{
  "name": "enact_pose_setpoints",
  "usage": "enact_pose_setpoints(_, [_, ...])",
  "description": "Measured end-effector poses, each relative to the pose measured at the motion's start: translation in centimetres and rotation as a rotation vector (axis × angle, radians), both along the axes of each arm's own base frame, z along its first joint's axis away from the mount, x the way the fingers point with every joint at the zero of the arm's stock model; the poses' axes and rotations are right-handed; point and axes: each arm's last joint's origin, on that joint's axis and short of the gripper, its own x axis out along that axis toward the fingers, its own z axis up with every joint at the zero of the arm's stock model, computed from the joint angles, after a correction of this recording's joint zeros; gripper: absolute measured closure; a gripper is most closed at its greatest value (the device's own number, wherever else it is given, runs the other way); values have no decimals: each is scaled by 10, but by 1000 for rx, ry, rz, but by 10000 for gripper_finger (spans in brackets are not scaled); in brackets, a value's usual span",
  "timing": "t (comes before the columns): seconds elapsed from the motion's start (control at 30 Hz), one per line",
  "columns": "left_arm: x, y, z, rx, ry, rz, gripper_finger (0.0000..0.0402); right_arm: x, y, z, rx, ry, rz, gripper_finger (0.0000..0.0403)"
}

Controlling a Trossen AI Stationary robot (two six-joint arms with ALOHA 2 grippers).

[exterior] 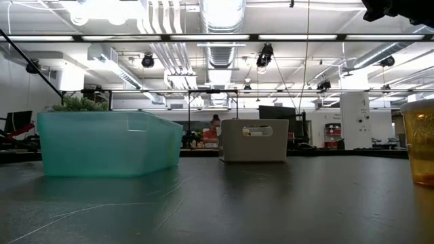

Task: Pick and place medicine bottles into bin by pill shape (circle, oval)
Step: Put the bottom left orange pill bottle into the white bin

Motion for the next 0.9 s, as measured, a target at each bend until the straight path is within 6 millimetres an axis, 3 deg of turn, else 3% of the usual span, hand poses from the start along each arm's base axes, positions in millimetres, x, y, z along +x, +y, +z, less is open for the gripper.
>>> enact_pose_setpoints(0.37, [0,0,-15,-26,-18,0,145,0,0,0,0,0,0,232])
enact_pose_setpoints(0.73, [0,1,-14,-28,-17,2,215,0,0,0,0,0,0,232])
enact_pose_setpoints(0.9, [6,2,-9,-72,7,-8,222,0,0,0,0,0,0,232])
